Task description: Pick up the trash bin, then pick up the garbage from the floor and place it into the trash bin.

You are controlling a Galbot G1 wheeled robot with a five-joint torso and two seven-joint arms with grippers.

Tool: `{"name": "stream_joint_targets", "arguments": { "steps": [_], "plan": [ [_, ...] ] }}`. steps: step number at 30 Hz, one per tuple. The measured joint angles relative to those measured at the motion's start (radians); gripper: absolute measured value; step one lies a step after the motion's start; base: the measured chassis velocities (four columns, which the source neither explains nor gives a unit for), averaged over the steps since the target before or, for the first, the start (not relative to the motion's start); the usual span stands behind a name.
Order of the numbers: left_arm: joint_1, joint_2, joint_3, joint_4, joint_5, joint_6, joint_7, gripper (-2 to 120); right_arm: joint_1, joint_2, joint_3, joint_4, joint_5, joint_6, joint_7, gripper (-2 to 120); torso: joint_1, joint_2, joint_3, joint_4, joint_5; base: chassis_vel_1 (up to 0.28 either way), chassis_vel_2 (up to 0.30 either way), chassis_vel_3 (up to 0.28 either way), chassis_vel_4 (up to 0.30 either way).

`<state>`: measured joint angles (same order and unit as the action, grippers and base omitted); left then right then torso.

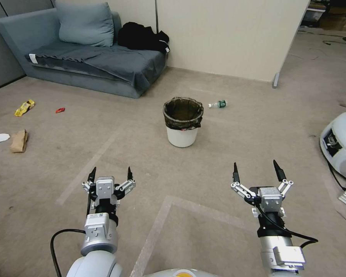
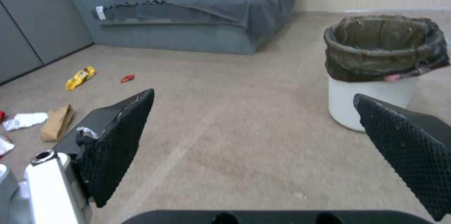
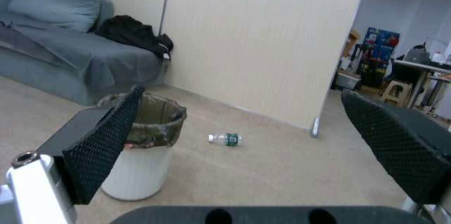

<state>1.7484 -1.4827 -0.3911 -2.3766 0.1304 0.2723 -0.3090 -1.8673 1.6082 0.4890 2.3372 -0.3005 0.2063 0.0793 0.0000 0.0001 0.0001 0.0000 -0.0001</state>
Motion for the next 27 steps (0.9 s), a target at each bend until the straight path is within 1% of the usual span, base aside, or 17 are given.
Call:
{"name": "stream_joint_targets", "arguments": {
  "steps": [21,22,27],
  "plan": [
    [0.013,-0.006,0.016,-0.005,0.002,-0.001,-0.007,100,0.0,0.0,0.001,0.0,-0.002,0.002,-0.001,100,0.0,0.0,0.0,-0.0001,-0.0001,-0.127,0.123,0.132,-0.133],
    [0.013,-0.006,0.016,-0.005,0.003,-0.001,-0.007,100,0.0,0.0,0.001,0.0,-0.002,0.003,-0.001,100,0.0,0.0,0.0,0.0,0.0005,-0.122,0.133,0.135,-0.12],
    [0.012,-0.006,0.02,-0.005,0.005,-0.001,-0.008,100,0.0,0.0,0.001,0.0,-0.002,0.005,-0.001,100,0.0,0.0,0.0,0.0,0.0,-0.124,0.142,0.137,-0.132]
  ]
}}
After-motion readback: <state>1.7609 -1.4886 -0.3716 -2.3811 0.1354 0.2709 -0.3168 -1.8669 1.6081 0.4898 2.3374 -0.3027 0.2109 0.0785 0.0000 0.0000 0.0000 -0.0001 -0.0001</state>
